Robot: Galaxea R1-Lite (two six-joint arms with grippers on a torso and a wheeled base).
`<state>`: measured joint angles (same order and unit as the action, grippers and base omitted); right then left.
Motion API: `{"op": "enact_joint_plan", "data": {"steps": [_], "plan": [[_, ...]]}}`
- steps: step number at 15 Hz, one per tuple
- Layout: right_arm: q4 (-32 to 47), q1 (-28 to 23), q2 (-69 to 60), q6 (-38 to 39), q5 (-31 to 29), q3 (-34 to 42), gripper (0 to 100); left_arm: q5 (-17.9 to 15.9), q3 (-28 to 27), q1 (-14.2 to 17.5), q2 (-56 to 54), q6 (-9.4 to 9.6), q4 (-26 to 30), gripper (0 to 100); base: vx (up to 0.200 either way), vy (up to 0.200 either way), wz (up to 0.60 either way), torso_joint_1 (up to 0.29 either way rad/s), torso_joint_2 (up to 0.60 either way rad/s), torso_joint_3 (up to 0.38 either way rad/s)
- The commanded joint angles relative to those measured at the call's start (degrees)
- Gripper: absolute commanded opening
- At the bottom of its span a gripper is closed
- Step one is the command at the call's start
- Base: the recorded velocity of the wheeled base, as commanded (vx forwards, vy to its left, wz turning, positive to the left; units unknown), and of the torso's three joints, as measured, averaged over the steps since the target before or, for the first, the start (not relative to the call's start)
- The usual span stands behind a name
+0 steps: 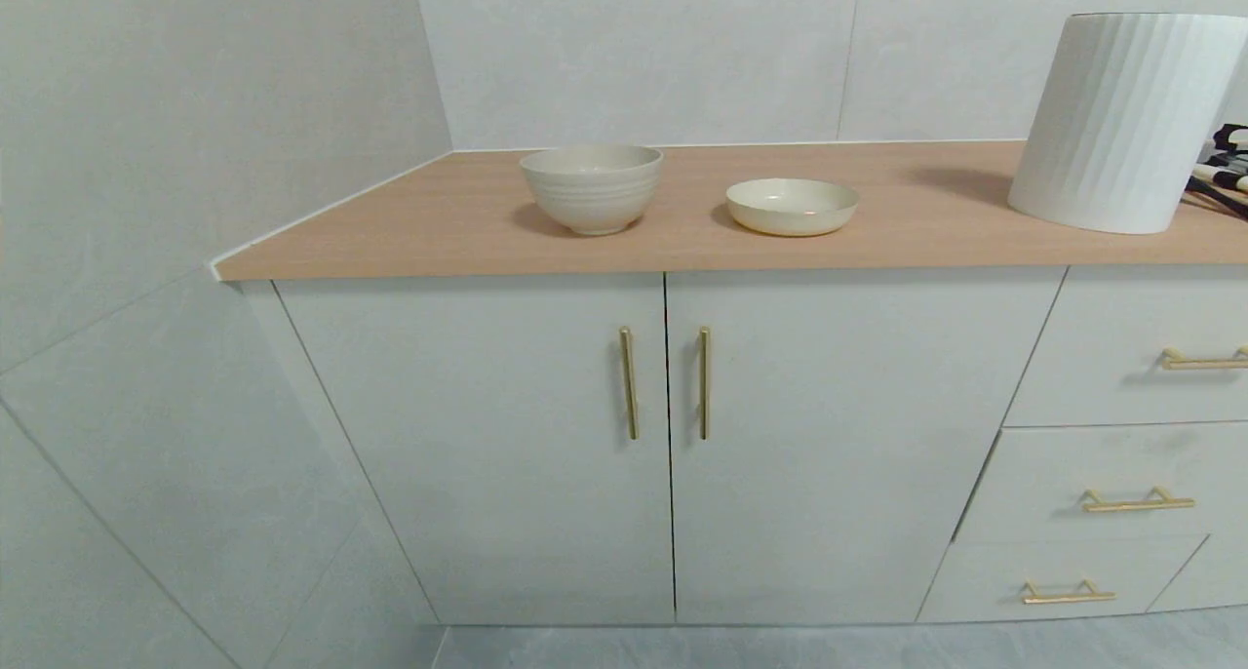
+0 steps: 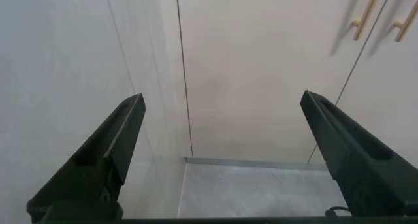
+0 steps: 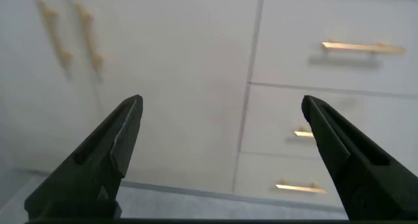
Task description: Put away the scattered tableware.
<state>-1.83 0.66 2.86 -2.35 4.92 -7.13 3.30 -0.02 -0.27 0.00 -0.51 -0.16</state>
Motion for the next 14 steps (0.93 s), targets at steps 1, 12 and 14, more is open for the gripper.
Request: {"op": "enact_joint_plan", "data": {"steps": [1, 12, 14], "plan": [[0.6, 0.7, 7.0, 0.2, 3.1, -3.5, 100, 0.0, 0.0, 0.0, 0.0, -0.02, 0.0, 100, 0.0, 0.0, 0.0, 0.0, 0.0, 0.0], [-4.1, 16.2, 60.0, 2.1, 18.8, -26.7, 100, 0.0, 0.0, 0.0, 0.0, -0.02, 0.0, 100, 0.0, 0.0, 0.0, 0.0, 0.0, 0.0], [-8.1, 20.0, 68.9, 2.8, 18.7, -31.5, 100, 0.0, 0.0, 0.0, 0.0, -0.02, 0.0, 100, 0.0, 0.0, 0.0, 0.0, 0.0, 0.0]]}}
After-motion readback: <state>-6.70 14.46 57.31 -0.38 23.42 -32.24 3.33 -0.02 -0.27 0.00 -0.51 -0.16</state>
